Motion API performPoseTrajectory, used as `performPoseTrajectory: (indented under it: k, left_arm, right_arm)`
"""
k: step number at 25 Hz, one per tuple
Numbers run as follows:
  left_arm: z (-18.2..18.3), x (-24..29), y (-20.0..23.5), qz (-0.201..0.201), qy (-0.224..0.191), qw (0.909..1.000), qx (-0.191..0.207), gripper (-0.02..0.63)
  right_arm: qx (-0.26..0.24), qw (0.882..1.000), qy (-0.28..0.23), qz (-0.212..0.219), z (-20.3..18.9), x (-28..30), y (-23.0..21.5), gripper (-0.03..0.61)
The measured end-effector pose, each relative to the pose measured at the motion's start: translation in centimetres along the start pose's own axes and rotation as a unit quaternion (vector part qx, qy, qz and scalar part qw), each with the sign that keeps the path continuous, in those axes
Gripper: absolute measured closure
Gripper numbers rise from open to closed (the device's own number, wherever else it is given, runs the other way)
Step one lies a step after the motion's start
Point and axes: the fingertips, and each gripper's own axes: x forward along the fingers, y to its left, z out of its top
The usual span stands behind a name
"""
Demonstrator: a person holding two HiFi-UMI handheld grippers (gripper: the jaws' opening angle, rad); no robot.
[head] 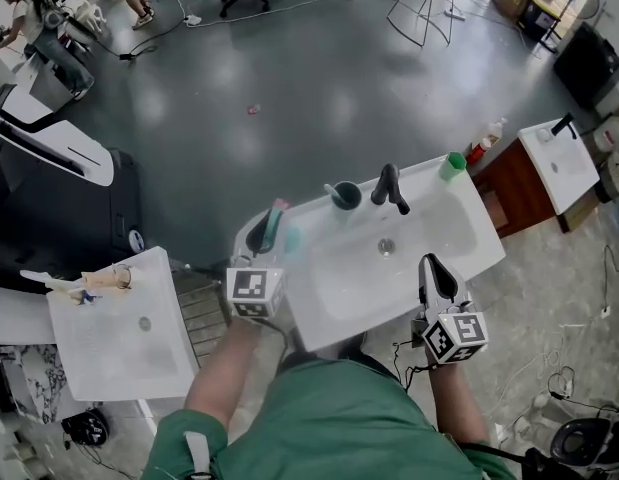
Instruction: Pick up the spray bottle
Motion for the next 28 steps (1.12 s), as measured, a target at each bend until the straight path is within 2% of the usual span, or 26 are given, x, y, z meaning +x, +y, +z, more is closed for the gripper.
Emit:
performPoseTrajectory:
  k: [14, 28]
  left_arm:
    - [6.7, -3.9, -0.9, 0.000, -0.051, 0.9987, -0.010, 0.551]
    - [11.5, -7.2, -0.9, 0.011, -0.103, 0.9945, -0.014, 0.551]
  right_arm:
    - [-0.020, 0.999, -0.020, 0.026, 2.5, 0.9, 1.9, 0.560]
    - [-0.037, 0.997, -0.035, 0.065, 4.5, 2.4, 3.8, 0.561]
